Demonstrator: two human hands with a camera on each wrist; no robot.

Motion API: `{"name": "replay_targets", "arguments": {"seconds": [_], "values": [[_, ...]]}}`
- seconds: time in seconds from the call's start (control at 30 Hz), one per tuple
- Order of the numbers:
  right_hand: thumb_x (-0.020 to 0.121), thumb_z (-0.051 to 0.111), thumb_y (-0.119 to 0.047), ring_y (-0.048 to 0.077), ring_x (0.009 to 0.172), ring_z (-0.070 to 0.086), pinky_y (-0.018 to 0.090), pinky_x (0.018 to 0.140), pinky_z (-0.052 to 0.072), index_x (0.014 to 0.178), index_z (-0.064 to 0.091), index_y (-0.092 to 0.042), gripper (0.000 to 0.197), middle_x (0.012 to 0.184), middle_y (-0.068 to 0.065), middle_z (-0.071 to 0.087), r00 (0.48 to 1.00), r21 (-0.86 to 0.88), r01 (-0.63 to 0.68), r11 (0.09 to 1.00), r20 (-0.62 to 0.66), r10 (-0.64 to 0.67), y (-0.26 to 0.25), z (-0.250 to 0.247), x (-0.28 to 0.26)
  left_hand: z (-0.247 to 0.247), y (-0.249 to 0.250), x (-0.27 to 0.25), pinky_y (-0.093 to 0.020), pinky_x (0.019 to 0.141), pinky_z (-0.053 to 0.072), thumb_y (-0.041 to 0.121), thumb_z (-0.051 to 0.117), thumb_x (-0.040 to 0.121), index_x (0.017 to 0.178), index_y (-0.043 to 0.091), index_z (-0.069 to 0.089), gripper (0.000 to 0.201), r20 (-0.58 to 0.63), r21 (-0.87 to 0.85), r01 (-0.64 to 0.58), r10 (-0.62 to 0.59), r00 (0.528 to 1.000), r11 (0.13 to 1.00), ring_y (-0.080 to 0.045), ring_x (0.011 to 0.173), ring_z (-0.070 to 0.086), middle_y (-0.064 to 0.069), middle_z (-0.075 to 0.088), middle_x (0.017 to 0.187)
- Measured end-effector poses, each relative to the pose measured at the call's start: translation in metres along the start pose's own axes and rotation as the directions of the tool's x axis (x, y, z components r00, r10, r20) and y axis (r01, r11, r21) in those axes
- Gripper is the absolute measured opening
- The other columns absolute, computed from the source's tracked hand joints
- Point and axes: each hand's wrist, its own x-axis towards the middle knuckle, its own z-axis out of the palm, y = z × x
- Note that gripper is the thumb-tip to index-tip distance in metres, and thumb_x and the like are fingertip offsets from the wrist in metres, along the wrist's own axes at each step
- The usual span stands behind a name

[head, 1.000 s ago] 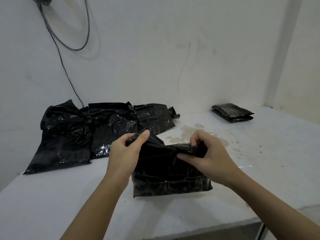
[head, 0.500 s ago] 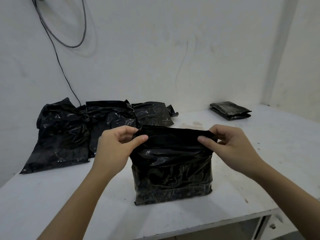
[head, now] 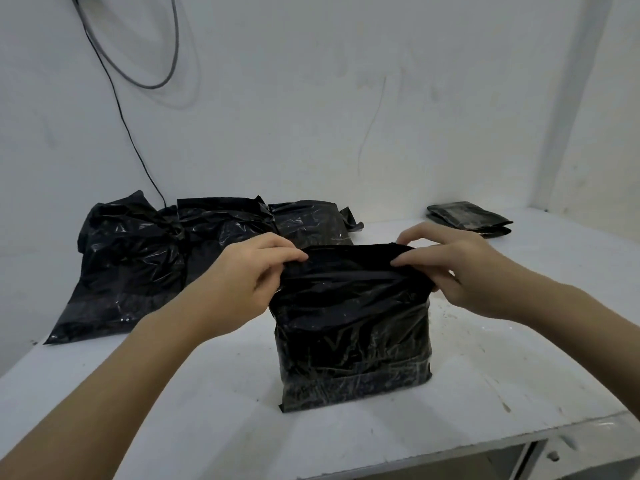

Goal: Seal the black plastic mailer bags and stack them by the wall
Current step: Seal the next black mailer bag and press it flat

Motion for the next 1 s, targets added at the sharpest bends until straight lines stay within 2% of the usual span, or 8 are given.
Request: {"name": "replay_targets", "arguments": {"seconds": [0.1,0.17,0.23,0.37,0.63,0.77,0.87,1.0], "values": [[0.087,0.05,-0.019,-0.01,0.081,0.051,0.001,0.074,0.04,0.103,0.072,-0.007,0.03,0.104,-0.005,0.061,0.997,0.029,-0.067,0.997,0.028,0.066,0.0,-0.004,0.004,-0.005,-0.002,0.001,-0.012,0.06,0.042,0.001,0.046,0.078,0.103,0.014,0.074,0.04,0.023,-0.002,0.003,-0.003,1.0,1.0,-0.014,0.063,0.056,0.013,0.062,0.102],[0.085,0.054,-0.029,-0.002,0.085,0.059,0.012,0.07,0.05,0.101,0.072,-0.008,0.033,0.103,-0.008,0.064,0.99,0.113,-0.133,0.985,0.071,0.125,-0.002,-0.009,0.003,-0.009,-0.004,0.001,-0.01,0.061,0.042,0.001,0.047,0.076,0.097,0.014,0.076,0.039,0.043,-0.008,-0.002,0.003,0.999,1.0,-0.012,0.064,0.058,0.011,0.065,0.103],[0.081,0.061,-0.033,0.007,0.081,0.062,0.018,0.066,0.054,0.097,0.073,-0.007,0.032,0.1,-0.005,0.067,0.991,0.133,-0.122,0.984,0.077,0.113,-0.003,-0.012,0.004,-0.011,-0.006,0.001,-0.006,0.063,0.042,0.005,0.048,0.077,0.094,0.011,0.077,0.034,0.048,-0.03,0.026,-0.025,0.999,0.999,-0.007,0.069,0.059,0.008,0.067,0.103],[0.08,0.061,-0.025,0.004,0.07,0.062,0.017,0.061,0.053,0.082,0.074,-0.006,0.023,0.093,-0.004,0.07,0.995,0.111,-0.095,0.989,0.042,0.091,-0.001,-0.01,0.008,-0.014,-0.01,-0.002,-0.011,0.072,0.053,0.029,0.061,0.081,0.086,0.011,0.077,0.025,0.039,-0.096,0.069,-0.065,0.997,0.993,0.003,0.081,0.065,0.012,0.069,0.101],[0.089,0.063,-0.012,0.006,0.06,0.061,0.012,0.059,0.044,0.073,0.064,-0.015,0.016,0.058,-0.009,0.063,0.972,0.101,-0.233,0.967,0.011,0.233,0.001,-0.01,0.01,-0.028,-0.01,-0.004,-0.019,0.069,0.056,0.039,0.078,0.074,0.074,0.018,0.066,0.024,0.081,-0.12,0.092,-0.082,0.993,0.989,-0.008,0.079,0.064,0.008,0.065,0.085],[0.08,0.072,-0.018,0.01,0.06,0.065,0.025,0.06,0.053,0.075,0.066,-0.015,0.01,0.064,-0.004,0.066,0.962,0.216,-0.27,0.938,0.028,0.27,-0.005,-0.014,0.009,-0.028,-0.008,-0.002,-0.02,0.067,0.054,0.016,0.079,0.074,0.067,0.025,0.054,0.027,0.072,-0.206,0.215,-0.204,0.976,0.955,-0.01,0.078,0.063,0.011,0.063,0.086],[0.072,0.08,-0.015,0.008,0.062,0.066,0.031,0.065,0.054,0.075,0.067,-0.017,0.013,0.068,-0.008,0.067,0.961,0.195,-0.274,0.942,0.039,0.272,-0.006,-0.016,0.008,-0.029,-0.005,-0.003,-0.016,0.063,0.049,0.0,0.077,0.075,0.064,0.019,0.051,0.034,0.158,-0.416,0.32,-0.279,0.947,0.851,-0.004,0.073,0.062,0.009,0.065,0.087],[0.07,0.082,-0.014,0.009,0.06,0.067,0.035,0.065,0.055,0.074,0.069,-0.015,0.013,0.065,-0.004,0.069,0.947,0.185,-0.322,0.929,0.042,0.319,-0.001,-0.018,0.007,-0.037,0.002,-0.004,-0.018,0.07,0.051,0.036,0.076,0.066,0.064,0.024,0.056,0.023,0.151,-0.499,0.255,-0.206,0.967,0.828,-0.005,0.092,0.064,0.013,0.065,0.101]]}}
